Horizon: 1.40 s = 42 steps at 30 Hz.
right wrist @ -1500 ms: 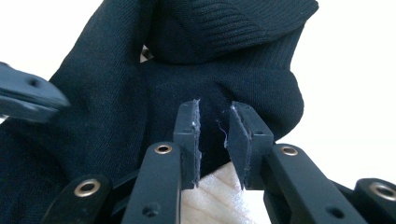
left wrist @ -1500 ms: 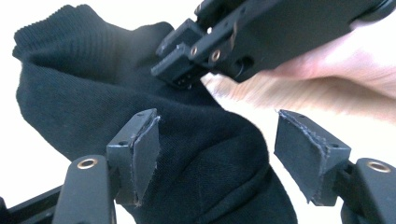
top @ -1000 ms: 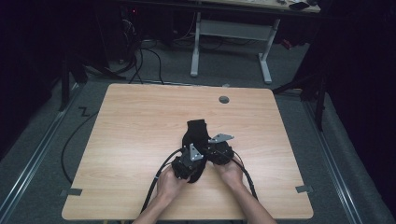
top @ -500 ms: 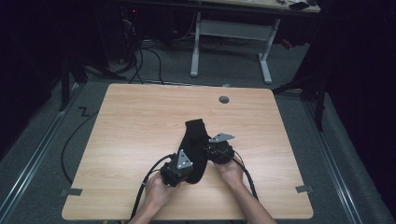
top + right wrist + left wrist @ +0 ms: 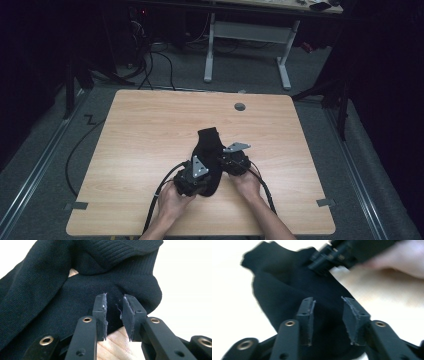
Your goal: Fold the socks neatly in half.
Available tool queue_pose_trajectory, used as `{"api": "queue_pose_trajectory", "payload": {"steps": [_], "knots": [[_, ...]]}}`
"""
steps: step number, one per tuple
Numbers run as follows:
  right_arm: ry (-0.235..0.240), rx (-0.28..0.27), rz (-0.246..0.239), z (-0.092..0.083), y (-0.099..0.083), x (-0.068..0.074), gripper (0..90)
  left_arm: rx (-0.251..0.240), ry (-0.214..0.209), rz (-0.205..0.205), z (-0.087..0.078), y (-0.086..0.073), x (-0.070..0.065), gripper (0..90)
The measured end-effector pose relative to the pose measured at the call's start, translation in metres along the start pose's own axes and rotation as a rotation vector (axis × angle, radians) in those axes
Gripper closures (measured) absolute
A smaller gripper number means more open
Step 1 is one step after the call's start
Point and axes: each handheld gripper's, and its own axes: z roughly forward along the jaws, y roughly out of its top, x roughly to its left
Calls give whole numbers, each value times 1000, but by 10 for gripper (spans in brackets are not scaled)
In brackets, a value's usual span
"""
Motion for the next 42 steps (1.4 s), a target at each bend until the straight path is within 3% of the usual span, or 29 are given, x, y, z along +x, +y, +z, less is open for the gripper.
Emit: {"api": "queue_pose_trajectory", "payload": {"steps": [4, 7, 11, 15, 18, 20, 28, 31, 34, 36, 38, 42], "knots": [[3, 3, 1, 0, 0, 0, 721, -7, 21, -61, 8, -1, 12, 499], [6, 13, 1, 0, 2, -1, 703, 15, 72, -72, 10, -5, 19, 469], [25, 27, 12, -1, 3, -3, 694, 12, 125, -105, 5, -12, 30, 452], [36, 4, 23, -9, 5, -4, 719, 34, 135, -150, 5, -20, 41, 478], [39, -56, 20, -19, 12, -1, 739, 52, 145, -145, 7, -24, 43, 472], [49, -49, 9, -19, 20, 3, 740, 71, 154, -136, 10, -26, 44, 457], [85, -19, -23, 3, 48, 20, 739, 85, 148, -148, 15, -35, 47, 463], [87, 10, -47, 18, 61, 29, 735, 40, 120, -195, 14, -44, 51, 447], [94, 23, -34, 26, 70, 37, 729, 22, 116, -195, 12, -48, 51, 436], [86, 40, -70, 32, 76, 45, 720, 7, 117, -190, 12, -50, 50, 437], [79, 74, -99, 39, 81, 53, 701, -20, 119, -191, 11, -54, 49, 437], [66, 157, -129, 59, 80, 58, 660, -18, 121, -191, 11, -54, 49, 437]]}}
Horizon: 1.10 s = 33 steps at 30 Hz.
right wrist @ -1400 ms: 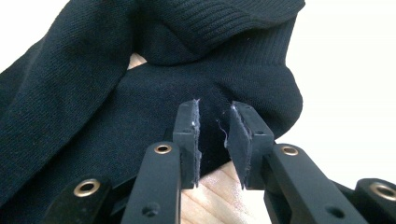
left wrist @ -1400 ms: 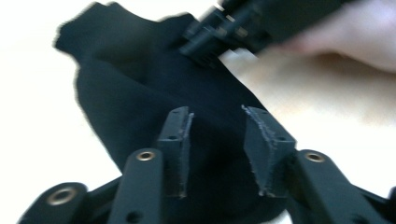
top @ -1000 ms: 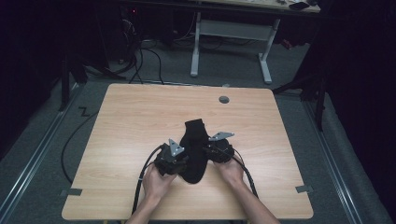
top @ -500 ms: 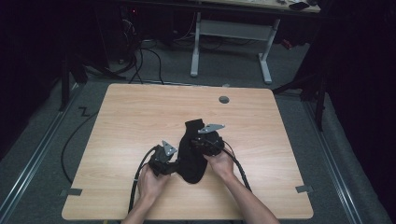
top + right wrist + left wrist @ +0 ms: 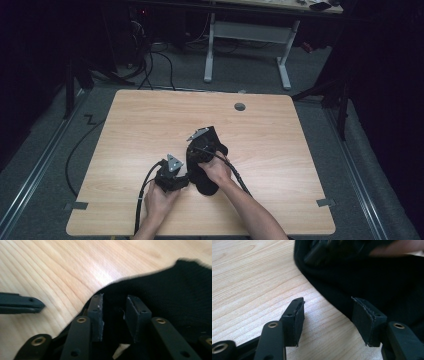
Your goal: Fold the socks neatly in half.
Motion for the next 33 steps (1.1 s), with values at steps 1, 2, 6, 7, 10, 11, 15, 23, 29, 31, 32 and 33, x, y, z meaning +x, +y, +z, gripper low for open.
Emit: {"api": "queue_pose_trajectory", "payload": {"steps": [1, 2, 6, 7, 10, 11, 15, 23, 29, 31, 32, 33], "knots": [[6, -14, 6, 0, -1, -1, 650, 0, 0, -1, 0, 0, 0, 437], [8, -11, 13, -2, -1, -2, 638, 1, 0, 0, 0, 0, 0, 437], [11, -98, 37, -27, -3, -9, 650, 1, -2, 0, 0, 0, 0, 437], [6, -115, 43, -33, -3, -12, 662, 1, -2, -1, 0, 0, 0, 437], [-15, -114, 64, -39, -7, -23, 681, 1, -2, 0, 0, 0, 0, 437], [-17, -109, 70, -39, -8, -25, 684, 1, -1, 1, 0, 0, 0, 437], [1, -73, 71, -24, -11, -23, 687, 2, -1, 0, 0, 0, 0, 437], [-12, -12, 17, -7, -10, -15, 870, 0, -2, -3, 0, 0, 0, 437], [-7, -68, 3, -28, -5, -20, 877, 1, -3, -3, 0, 0, 0, 435], [-12, -82, 3, -35, -5, -22, 877, 2, -3, -4, 0, 0, 0, 434], [-15, -89, 11, -42, -4, -24, 877, 1, -3, -5, 0, 0, 0, 434], [-21, -99, 12, -48, -4, -26, 877, 1, -3, -6, 0, 0, 0, 433]]}}
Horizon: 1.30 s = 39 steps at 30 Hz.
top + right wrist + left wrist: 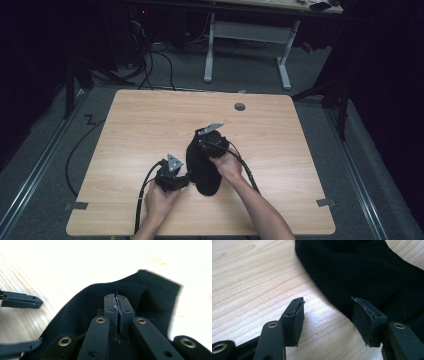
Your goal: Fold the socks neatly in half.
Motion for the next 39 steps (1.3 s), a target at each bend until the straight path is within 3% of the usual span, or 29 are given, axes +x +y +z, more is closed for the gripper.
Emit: {"api": "queue_pose_trajectory", "payload": {"steps": [2, 6, 9, 11, 14, 17, 18, 22, 25, 28, 31, 34, 39], "knots": [[-20, -11, -6, -19, -2, -8, 876, 0, -1, -1, 0, 0, 0, 431], [-35, -9, -11, -36, -12, -18, 874, 1, -11, 1, 1, 1, 1, 419], [-47, 17, -2, -34, -26, -23, 870, -1, -20, -9, 1, 1, 2, 426], [-44, 43, 24, -26, -35, -24, 865, -16, -62, -23, -4, 2, -1, 437], [-33, 76, 56, -10, -51, -27, 850, -38, -110, 28, -14, 6, -15, 443], [-22, 68, 76, -3, -57, -31, 809, -33, -138, 56, -17, 8, -24, 438], [-16, 62, 86, -3, -58, -31, 807, -15, -169, 99, -17, 11, -35, 439], [-14, 61, 89, -1, -61, -31, 810, 23, -181, 141, -9, 11, -46, 448], [-6, 51, 105, 0, -63, -32, 843, 50, -167, 155, 2, 11, -49, 566], [-15, 63, 70, 1, -60, -30, 861, 53, -154, 131, 8, 19, -43, 695], [-16, 61, 75, 3, -59, -32, 864, 63, -150, 138, 8, 25, -40, 800], [-25, 35, 93, 0, -58, -33, 867, 36, -159, 136, 0, 30, -37, 829], [-38, -20, 83, -16, -51, -36, 868, -1, -183, 134, -17, 31, -33, 831]]}}
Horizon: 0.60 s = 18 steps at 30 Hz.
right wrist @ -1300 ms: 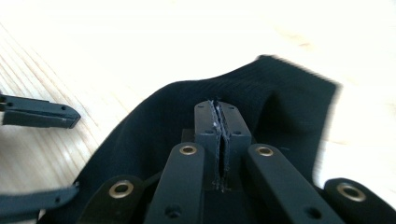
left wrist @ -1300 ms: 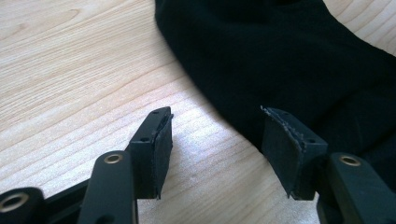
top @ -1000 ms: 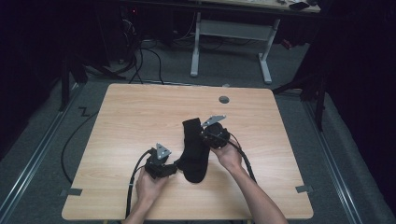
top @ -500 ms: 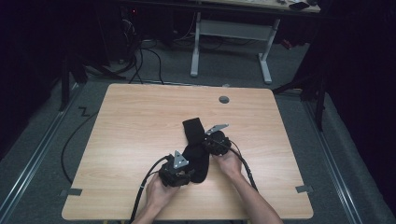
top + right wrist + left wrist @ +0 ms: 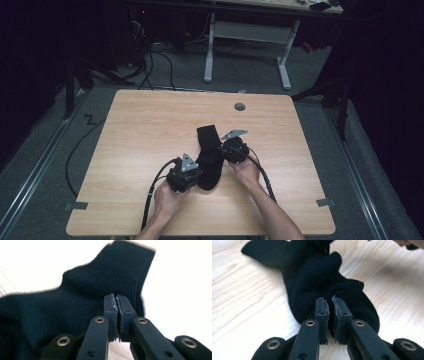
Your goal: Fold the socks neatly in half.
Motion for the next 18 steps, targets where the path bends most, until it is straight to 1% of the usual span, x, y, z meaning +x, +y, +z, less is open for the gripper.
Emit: {"api": "queue_pose_trajectory", "payload": {"steps": [1, 3, 4, 5, 8, 10, 12, 13, 14, 15, 17, 18], "knots": [[-3, -10, 1, -3, 2, -1, 868, 5, -5, 7, -2, 0, -1, 831], [-6, -23, -2, -7, 7, -1, 868, 17, -8, 35, -4, 2, -4, 829], [-6, -26, 2, -9, 9, -1, 868, 24, -17, 42, -5, 2, -5, 826], [-6, -31, -4, -10, 10, -1, 868, 27, -26, 40, -5, 2, -6, 820], [-13, -13, -13, -8, 9, 0, 867, 50, -53, 40, -2, -1, -9, 796], [-15, 9, -11, -3, 7, 0, 866, 76, -70, 40, 3, -4, -10, 782], [-20, 30, -7, 3, 4, -1, 861, 98, -69, 53, 6, -6, -12, 764], [-21, 41, 2, 6, 2, -2, 847, 101, -68, 55, 7, -7, -12, 748], [-21, 41, 2, 6, 2, -2, 847, 101, -68, 55, 7, -7, -12, 727], [-28, 55, 16, 10, -1, -4, 788, 99, -61, 49, 7, -9, -12, 704], [-26, 39, 34, 8, -4, -5, 759, 83, -54, 29, 5, -11, -11, 654], [-24, 13, 43, 3, -6, -5, 747, 78, -51, 22, 5, -13, -10, 628]]}}
